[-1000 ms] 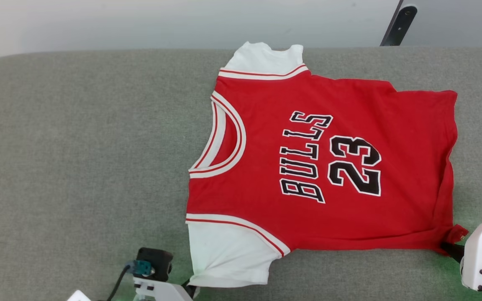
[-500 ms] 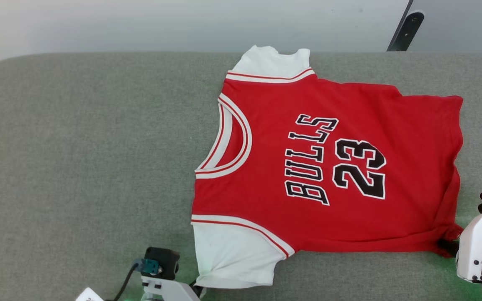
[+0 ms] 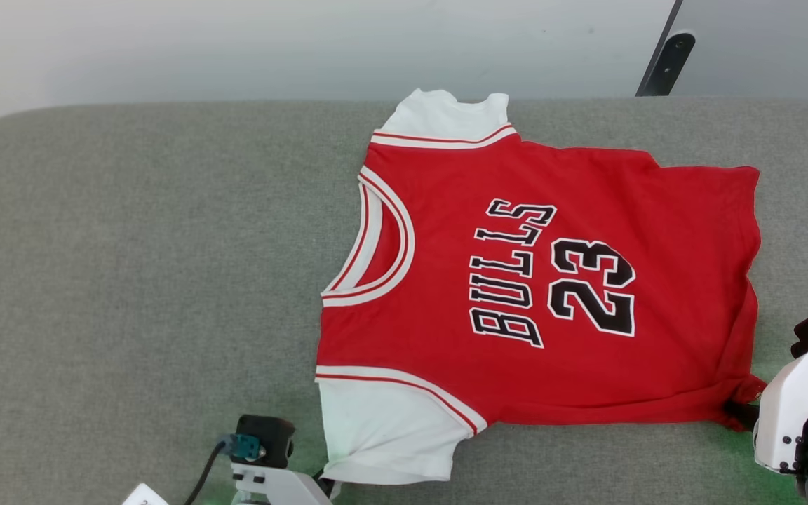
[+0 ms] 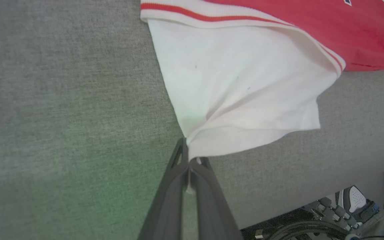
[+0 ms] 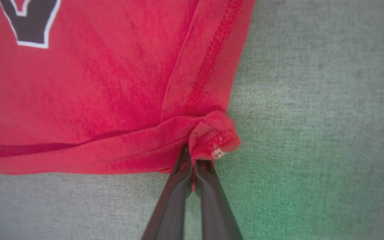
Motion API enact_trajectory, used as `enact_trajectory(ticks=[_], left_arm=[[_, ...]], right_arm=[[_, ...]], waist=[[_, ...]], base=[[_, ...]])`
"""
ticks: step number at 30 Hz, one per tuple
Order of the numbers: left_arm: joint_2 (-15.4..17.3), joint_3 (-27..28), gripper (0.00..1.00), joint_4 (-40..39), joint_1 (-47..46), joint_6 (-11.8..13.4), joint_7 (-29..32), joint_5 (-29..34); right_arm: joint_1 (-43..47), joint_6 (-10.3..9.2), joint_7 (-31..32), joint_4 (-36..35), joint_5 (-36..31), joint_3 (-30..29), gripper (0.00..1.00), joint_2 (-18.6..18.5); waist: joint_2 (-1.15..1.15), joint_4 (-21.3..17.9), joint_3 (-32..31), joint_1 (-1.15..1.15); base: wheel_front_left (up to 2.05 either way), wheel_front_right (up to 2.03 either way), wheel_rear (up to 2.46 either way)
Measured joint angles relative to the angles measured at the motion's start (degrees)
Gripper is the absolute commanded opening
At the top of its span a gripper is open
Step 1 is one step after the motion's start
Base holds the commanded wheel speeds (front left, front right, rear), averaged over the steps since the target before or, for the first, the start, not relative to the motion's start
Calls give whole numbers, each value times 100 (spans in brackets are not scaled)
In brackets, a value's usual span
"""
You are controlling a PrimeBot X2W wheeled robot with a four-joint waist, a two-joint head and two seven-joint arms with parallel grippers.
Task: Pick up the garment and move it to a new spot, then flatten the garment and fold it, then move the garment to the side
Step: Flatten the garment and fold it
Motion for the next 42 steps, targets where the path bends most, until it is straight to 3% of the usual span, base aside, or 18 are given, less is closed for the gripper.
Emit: enact_trajectory(ticks=[2,3,10,16,20,24,33,42], left_arm=[[1,4,0,5,2,0,-5,-8],[0,5,0,9,2,0,-7,-16],[54,-2,0,-64,-52,-45,94,-32],[461,68,0,-335,-769,-135,533,177],[809,194,0,-394,-1583,-335,940,359],[872,282,0,-229,-2597,-676,1295,522],[308,227,0,1245,-4738,-1663,1508,797],[-368,-135,0,3012,-5431,-2353,1401,899]], right_arm=[[1,0,-69,51,43,0,7,2],[0,0,-91,46,69,38,0,-4],[-12,0,-185,97,202,88,0,-33],[-193,-2,53,-199,489,-26,0,-147],[-472,-2,201,-477,525,-100,0,-259],[-905,-2,254,-623,408,-226,0,-301],[-2089,-2,196,-276,-92,-326,0,-132],[-2794,-2,90,554,-313,-200,0,308]], waist=[[0,-9,-13,0],[0,-11,-22,0],[0,-33,-112,0],[0,-60,-156,0],[0,-107,-115,0],[0,-151,5,0],[0,-265,552,0],[0,-403,1238,0]], base=[[0,0,0],[0,0,0],[0,0,0],[0,0,0],[0,0,0],[0,0,0],[0,0,0],[0,0,0]])
